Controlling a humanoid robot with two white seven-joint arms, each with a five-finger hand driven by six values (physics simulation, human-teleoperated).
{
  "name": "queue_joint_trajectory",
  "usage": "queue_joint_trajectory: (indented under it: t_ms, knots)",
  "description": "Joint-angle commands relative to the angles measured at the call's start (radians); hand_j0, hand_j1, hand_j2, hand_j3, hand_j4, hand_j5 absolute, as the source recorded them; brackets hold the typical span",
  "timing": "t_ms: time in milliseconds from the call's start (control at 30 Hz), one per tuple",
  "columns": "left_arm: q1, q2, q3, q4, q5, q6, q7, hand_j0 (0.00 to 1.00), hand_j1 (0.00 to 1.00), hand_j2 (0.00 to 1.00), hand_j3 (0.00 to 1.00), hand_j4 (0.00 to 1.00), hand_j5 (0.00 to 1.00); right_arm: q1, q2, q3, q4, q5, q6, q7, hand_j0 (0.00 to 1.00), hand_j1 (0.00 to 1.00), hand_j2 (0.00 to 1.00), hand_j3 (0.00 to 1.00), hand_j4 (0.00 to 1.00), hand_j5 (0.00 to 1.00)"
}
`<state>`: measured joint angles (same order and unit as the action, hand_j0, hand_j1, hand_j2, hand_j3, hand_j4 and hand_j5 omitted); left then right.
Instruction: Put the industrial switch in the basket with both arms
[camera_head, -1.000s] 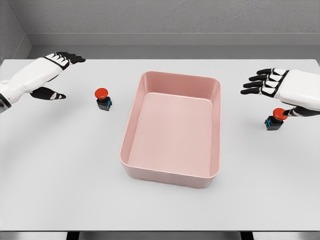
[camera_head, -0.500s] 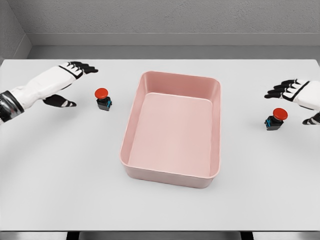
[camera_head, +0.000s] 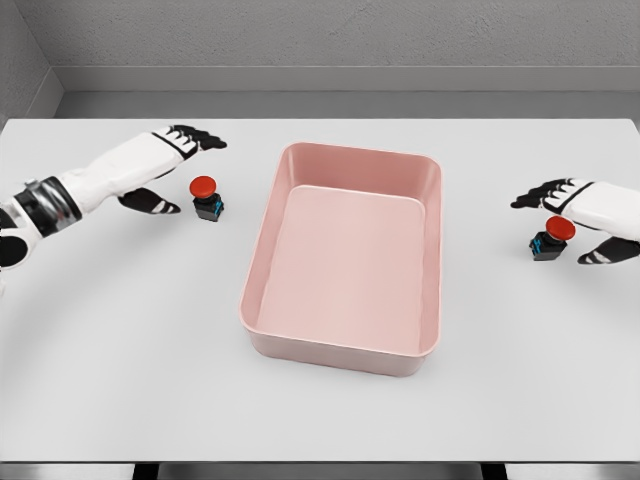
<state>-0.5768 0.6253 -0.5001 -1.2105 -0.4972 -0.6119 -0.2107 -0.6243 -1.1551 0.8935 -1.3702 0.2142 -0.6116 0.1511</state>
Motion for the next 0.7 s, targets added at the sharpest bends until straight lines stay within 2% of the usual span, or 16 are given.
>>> queue_joint_trajectory:
  t_ms: [0, 100, 367, 533, 667]
  knots:
    - [-0.002, -0.013, -0.011, 0.011, 0.000, 0.001, 0.001, 1.00, 1.00, 1.00, 1.00, 1.00, 1.00, 0.000, 0.037, -0.004, 0.039, -0.007, 0.001, 0.027, 1.00, 1.00, 1.00, 1.00, 1.00, 1.00]
    - [-0.011, -0.021, -0.025, 0.015, -0.003, 0.001, 0.001, 1.00, 1.00, 1.00, 1.00, 1.00, 1.00, -0.003, 0.063, -0.004, 0.086, -0.004, 0.001, 0.028, 1.00, 1.00, 1.00, 1.00, 1.00, 1.00]
    - [-0.012, -0.033, -0.031, 0.042, -0.014, 0.001, 0.001, 1.00, 1.00, 1.00, 1.00, 1.00, 1.00, -0.008, 0.095, -0.002, 0.135, 0.004, 0.001, 0.030, 0.97, 0.97, 0.97, 0.97, 0.97, 0.97]
    - [-0.012, -0.035, -0.029, 0.043, -0.012, 0.001, 0.001, 0.87, 0.87, 0.87, 0.87, 0.87, 0.87, -0.008, 0.095, -0.008, 0.160, 0.008, 0.001, 0.030, 0.83, 0.83, 0.83, 0.83, 0.83, 0.83]
    - [-0.015, -0.035, -0.029, 0.043, -0.012, 0.001, 0.001, 0.83, 0.83, 0.83, 0.83, 0.83, 0.83, -0.008, 0.094, -0.011, 0.161, 0.008, 0.001, 0.030, 0.79, 0.79, 0.79, 0.79, 0.79, 0.79]
